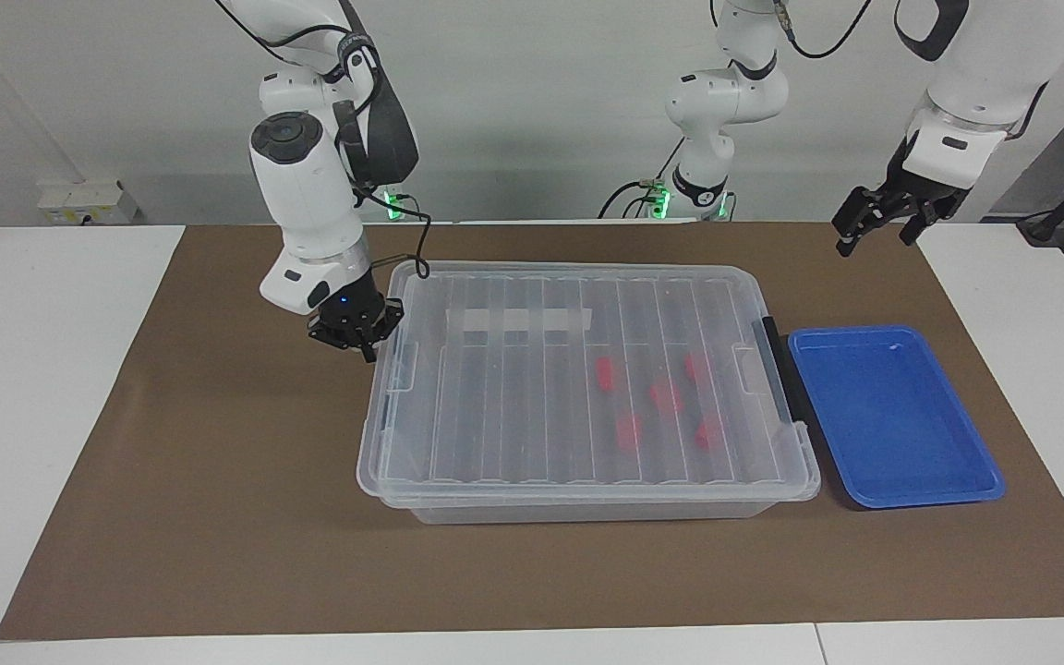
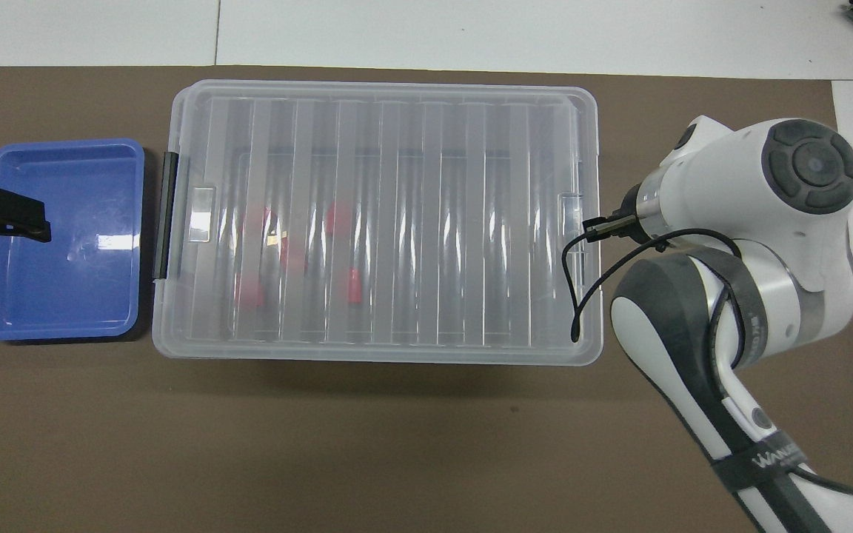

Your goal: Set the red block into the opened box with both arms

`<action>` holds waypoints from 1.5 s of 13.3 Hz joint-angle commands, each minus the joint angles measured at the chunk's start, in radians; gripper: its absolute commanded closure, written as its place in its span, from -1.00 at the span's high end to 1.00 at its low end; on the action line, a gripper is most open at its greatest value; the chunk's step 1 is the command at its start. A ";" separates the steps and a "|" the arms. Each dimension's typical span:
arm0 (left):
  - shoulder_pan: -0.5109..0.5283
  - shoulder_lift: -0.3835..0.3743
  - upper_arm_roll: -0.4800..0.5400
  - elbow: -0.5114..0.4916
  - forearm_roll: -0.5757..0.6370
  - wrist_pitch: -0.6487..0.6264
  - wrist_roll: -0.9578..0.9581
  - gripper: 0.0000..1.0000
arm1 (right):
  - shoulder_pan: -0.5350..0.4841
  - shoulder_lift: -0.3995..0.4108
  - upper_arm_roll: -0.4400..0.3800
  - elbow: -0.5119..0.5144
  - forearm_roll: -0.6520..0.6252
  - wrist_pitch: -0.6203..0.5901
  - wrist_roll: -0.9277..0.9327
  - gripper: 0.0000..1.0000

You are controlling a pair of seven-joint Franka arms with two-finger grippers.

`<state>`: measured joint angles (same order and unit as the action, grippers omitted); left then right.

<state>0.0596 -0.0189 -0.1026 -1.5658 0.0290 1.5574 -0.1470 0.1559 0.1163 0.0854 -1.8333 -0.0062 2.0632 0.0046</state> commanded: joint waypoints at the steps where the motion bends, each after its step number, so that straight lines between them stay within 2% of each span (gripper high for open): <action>1: 0.000 -0.026 0.006 -0.026 -0.015 -0.007 0.007 1.00 | 0.001 -0.012 0.000 -0.012 0.022 -0.003 -0.018 -1.00; 20: 0.014 -0.024 0.006 -0.026 -0.006 0.013 0.007 1.00 | 0.005 -0.012 0.008 -0.009 0.023 -0.002 -0.020 -1.00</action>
<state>0.0703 -0.0190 -0.0993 -1.5658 0.0290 1.5628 -0.1470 0.1639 0.1163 0.0877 -1.8333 -0.0060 2.0632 0.0046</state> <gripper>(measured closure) 0.000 0.991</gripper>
